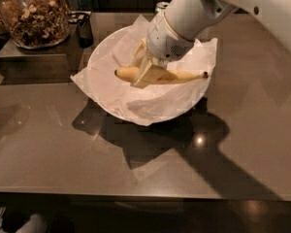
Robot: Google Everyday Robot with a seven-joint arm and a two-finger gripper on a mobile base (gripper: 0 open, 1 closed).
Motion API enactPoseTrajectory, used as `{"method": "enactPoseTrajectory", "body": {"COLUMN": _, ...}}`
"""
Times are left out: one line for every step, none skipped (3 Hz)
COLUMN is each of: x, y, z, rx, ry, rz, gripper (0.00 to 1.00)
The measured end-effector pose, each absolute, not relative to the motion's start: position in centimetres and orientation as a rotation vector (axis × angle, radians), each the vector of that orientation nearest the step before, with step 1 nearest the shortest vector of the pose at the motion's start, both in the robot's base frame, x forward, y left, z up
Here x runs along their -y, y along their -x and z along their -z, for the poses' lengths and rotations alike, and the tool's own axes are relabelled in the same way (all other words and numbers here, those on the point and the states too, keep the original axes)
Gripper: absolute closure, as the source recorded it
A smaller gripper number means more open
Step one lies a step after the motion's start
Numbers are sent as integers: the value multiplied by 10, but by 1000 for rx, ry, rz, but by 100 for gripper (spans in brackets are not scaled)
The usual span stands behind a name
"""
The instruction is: Pick banana from white bowl
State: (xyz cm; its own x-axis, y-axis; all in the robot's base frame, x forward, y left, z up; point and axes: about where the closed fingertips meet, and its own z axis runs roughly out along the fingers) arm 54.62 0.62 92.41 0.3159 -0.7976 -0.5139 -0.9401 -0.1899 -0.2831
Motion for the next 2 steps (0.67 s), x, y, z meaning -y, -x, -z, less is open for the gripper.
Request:
{"method": "enactPoseTrajectory", "body": {"x": 3, "y": -533, "z": -973, "rx": -1484, "ry": 2030, "rz": -321, "gripper": 100}}
{"method": "enactPoseTrajectory", "body": {"x": 18, "y": -499, "z": -1009, "rx": -1434, "ry": 1984, "rz": -387, "gripper": 100}}
